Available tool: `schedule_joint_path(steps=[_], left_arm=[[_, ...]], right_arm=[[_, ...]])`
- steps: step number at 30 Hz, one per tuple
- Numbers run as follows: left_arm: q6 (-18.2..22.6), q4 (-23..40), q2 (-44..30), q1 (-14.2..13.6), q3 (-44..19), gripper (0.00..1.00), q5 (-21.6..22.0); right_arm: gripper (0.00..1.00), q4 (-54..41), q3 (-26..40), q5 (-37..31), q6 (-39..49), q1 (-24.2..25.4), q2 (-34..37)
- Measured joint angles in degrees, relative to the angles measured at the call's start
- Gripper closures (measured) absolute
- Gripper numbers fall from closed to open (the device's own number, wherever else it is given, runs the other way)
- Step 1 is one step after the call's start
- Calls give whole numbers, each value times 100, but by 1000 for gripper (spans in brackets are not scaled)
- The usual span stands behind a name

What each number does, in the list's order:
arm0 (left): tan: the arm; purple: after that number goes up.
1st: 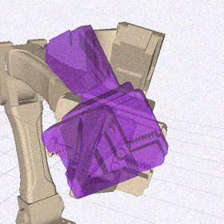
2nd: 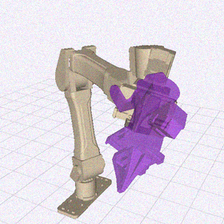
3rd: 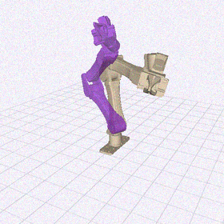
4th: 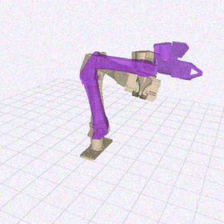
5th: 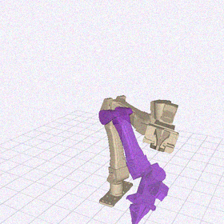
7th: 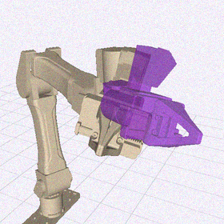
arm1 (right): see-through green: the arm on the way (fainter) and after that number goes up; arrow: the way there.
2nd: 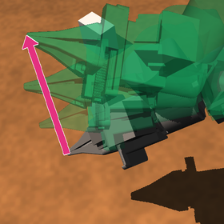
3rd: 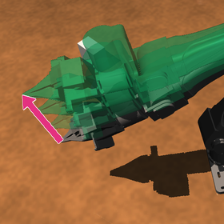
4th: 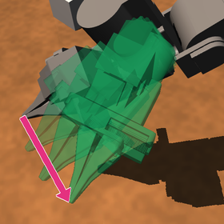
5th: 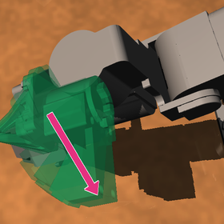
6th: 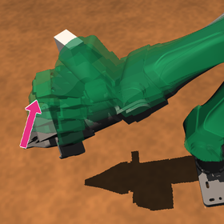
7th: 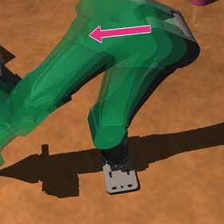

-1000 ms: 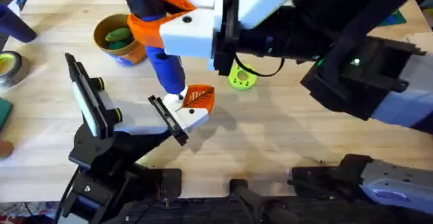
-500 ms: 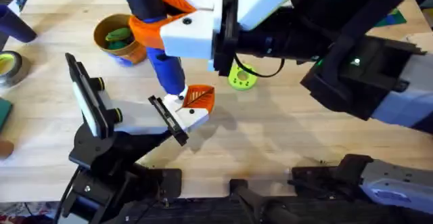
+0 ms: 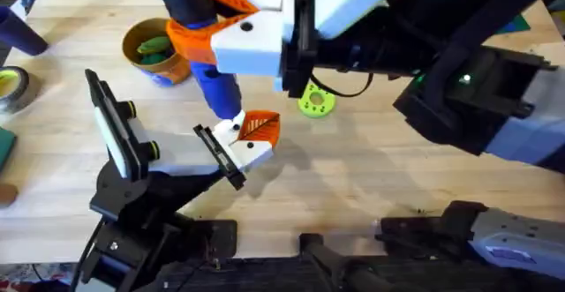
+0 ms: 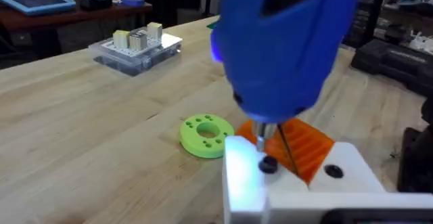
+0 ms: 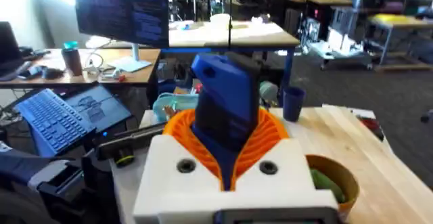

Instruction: Pick up the gripper from the table and insert it into the empty holder that is missing its gripper. Then pick up a screw, insert it into the mounting hole, and use the screwdriver to tighten it. Finally, clean up the table by picking up the vegetable and placing it into the bucket.

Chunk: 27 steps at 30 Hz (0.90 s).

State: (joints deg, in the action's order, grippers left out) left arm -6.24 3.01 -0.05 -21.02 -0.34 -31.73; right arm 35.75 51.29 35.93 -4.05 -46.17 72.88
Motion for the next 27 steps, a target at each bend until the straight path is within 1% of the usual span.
schedule_joint_path(steps=[7,27], left_arm=[[0,0,0,0,0,986,0],[0,0,0,0,0,986,0]], right_arm=[[960,144,0,82,-45,-1,0],[959,-93,0,127,-166,130,0]])
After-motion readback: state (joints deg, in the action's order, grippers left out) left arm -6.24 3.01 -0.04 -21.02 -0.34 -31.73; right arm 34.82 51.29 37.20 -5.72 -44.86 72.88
